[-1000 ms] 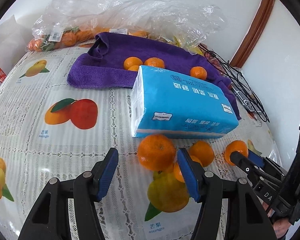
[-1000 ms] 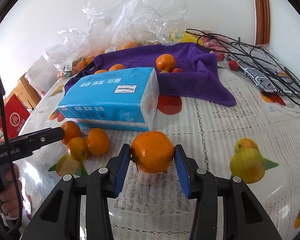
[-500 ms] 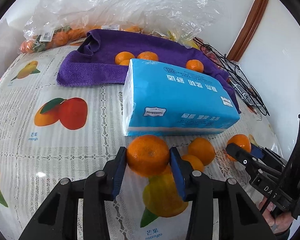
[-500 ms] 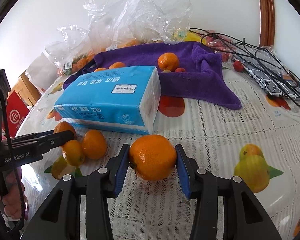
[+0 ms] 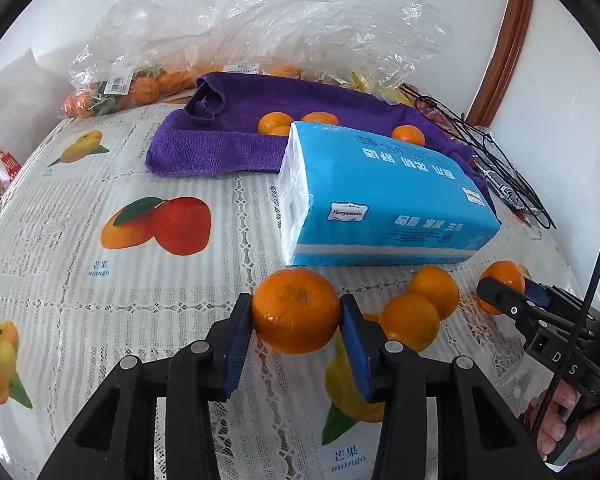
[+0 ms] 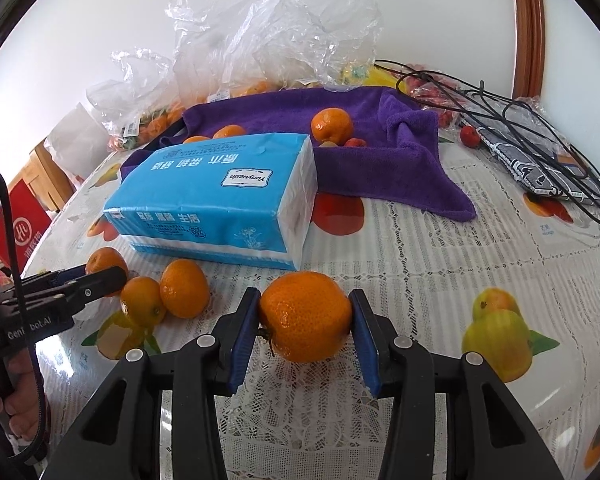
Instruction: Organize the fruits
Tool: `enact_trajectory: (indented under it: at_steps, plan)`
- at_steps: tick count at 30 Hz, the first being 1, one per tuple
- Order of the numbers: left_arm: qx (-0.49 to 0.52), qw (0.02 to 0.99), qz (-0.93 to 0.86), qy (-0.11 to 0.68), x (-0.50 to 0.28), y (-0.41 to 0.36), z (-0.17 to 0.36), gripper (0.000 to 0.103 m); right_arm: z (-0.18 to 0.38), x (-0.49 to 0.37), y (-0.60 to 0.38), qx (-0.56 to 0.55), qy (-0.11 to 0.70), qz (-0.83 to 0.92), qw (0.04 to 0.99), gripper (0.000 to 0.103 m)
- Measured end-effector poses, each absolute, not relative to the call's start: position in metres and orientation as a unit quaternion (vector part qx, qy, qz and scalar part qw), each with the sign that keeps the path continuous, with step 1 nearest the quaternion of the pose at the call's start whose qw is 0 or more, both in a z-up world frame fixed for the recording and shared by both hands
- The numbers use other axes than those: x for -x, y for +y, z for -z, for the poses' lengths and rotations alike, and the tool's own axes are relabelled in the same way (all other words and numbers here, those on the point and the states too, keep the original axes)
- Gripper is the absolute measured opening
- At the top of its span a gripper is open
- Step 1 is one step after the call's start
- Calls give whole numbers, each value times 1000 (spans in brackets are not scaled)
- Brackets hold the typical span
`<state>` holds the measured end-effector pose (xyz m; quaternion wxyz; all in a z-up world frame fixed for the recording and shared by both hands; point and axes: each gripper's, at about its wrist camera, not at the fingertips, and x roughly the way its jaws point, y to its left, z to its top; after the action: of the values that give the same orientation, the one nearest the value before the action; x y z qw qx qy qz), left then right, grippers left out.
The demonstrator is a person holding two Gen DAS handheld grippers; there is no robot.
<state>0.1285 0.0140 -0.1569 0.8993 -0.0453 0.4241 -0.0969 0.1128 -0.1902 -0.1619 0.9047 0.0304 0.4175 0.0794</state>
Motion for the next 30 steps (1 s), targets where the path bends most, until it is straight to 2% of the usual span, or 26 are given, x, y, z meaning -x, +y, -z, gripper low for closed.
enact_trajectory:
  at_steps: [10, 30]
  plan:
    - [92, 898, 110, 416, -130, 25, 158, 41, 169, -116, -193, -47, 435, -81, 896, 45]
    - [92, 898, 112, 416, -122, 27, 152, 41, 164, -112, -200, -86, 424, -93, 897, 44]
